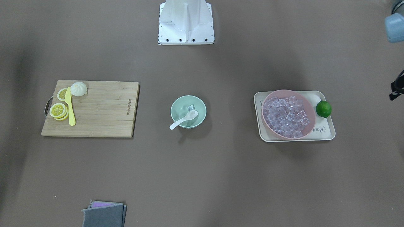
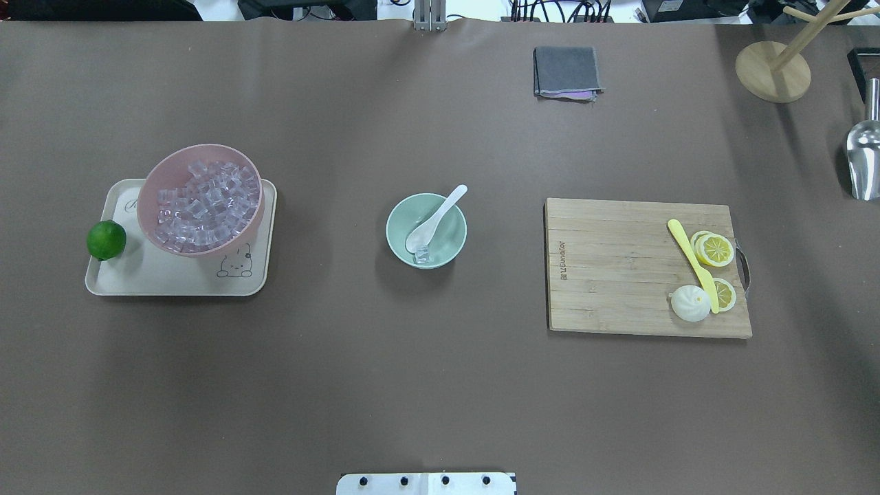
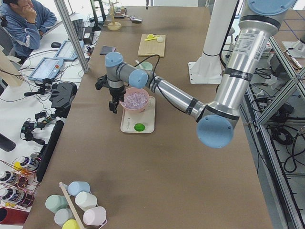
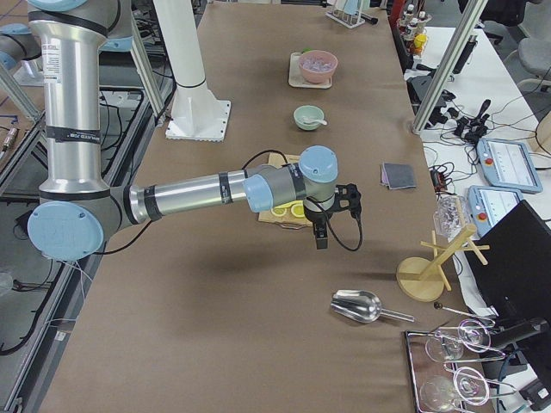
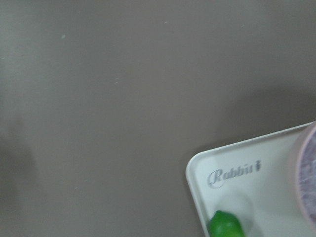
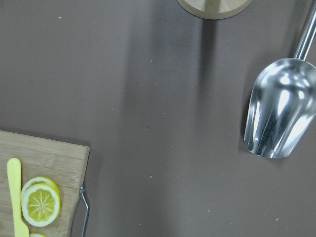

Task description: Put spoon and ice into bowl

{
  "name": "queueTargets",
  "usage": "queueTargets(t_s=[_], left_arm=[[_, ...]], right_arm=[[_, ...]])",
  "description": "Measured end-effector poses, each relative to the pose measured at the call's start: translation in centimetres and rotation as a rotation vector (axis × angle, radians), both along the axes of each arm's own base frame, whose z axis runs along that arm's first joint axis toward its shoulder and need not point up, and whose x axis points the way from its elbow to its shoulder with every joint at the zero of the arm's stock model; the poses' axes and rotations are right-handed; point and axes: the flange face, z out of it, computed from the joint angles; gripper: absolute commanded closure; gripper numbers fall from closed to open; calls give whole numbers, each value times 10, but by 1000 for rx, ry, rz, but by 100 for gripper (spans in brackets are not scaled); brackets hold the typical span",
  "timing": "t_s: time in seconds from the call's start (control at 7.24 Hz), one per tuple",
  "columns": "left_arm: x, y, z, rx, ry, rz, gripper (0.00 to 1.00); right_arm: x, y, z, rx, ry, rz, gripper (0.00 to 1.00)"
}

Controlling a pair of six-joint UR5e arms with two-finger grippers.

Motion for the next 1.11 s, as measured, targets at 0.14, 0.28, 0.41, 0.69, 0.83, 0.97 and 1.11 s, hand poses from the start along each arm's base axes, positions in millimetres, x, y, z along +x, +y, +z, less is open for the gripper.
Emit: queueTargets(t_s=[0.14,0.28,0.41,0.69,0.83,0.97,1.11], left_arm=[[-25,20,33,3,-8,26,2],[-40,39,63,5,-13,42,2],[-48,53,83,2,-13,37,2],[-54,59,88,-50,-1,-74,2],[-54,59,87,-101,13,-144,2],[-53,58,85,-121,34,-168,2],[-51,57,82,-102,48,-142,2]], right_arm=[[4,0,3,5,1,-5,0],[3,-1,8,1,1,-18,0],[1,0,11,-1,1,-29,0],[0,4,17,-2,7,-49,0],[-2,5,22,-1,11,-64,0],[-3,5,23,3,10,-74,0],[-6,4,23,6,10,-81,0]])
